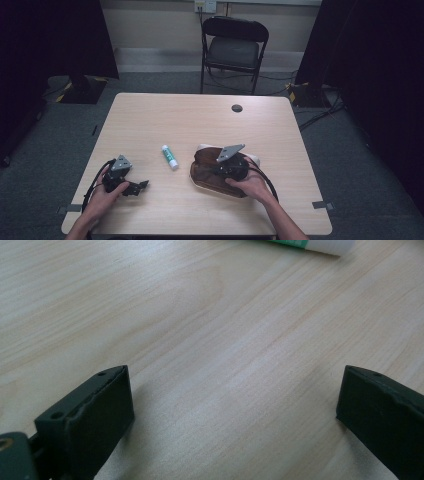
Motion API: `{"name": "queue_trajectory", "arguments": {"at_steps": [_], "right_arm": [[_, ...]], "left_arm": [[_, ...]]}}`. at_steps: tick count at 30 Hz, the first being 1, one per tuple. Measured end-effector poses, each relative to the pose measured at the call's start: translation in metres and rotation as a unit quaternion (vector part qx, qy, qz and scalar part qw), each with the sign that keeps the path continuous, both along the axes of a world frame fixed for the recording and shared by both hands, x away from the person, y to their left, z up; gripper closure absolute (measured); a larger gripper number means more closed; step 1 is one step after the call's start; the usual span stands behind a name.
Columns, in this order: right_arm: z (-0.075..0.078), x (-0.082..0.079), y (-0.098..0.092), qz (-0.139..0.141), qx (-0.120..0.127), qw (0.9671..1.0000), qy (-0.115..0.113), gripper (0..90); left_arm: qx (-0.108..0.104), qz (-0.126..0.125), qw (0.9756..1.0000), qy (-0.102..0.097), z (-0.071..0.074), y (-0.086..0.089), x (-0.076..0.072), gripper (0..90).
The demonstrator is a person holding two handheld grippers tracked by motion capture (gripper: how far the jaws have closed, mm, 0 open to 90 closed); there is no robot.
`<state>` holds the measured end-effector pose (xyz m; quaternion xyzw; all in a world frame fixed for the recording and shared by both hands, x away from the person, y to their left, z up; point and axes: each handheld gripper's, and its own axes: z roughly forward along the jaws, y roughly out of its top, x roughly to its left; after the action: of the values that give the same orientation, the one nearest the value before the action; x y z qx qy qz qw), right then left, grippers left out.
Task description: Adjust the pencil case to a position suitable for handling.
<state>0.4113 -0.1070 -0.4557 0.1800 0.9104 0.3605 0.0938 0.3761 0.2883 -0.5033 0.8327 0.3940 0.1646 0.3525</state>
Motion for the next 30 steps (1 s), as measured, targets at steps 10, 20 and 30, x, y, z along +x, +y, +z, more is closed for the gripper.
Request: {"name": "queue_trajectory", "arguments": {"at_steps": [10,20,30], "right_arm": [[0.0,-0.005,-0.004,0.011,0.013,0.9997,0.02,77.3],[0.0,-0.01,-0.009,-0.023,0.024,0.9991,0.025,62.3],[0.008,-0.023,-0.018,-0.049,0.038,0.998,0.009,53.9]], "left_arm": [[0.0,0.0,1.0,0.0,0.0,0.0,0.0,1.2],[0.0,0.0,1.0,0.0,0.0,0.0,0.0,1.2],[0.0,0.0,1.0,0.0,0.0,0.0,0.0,1.2]]}}
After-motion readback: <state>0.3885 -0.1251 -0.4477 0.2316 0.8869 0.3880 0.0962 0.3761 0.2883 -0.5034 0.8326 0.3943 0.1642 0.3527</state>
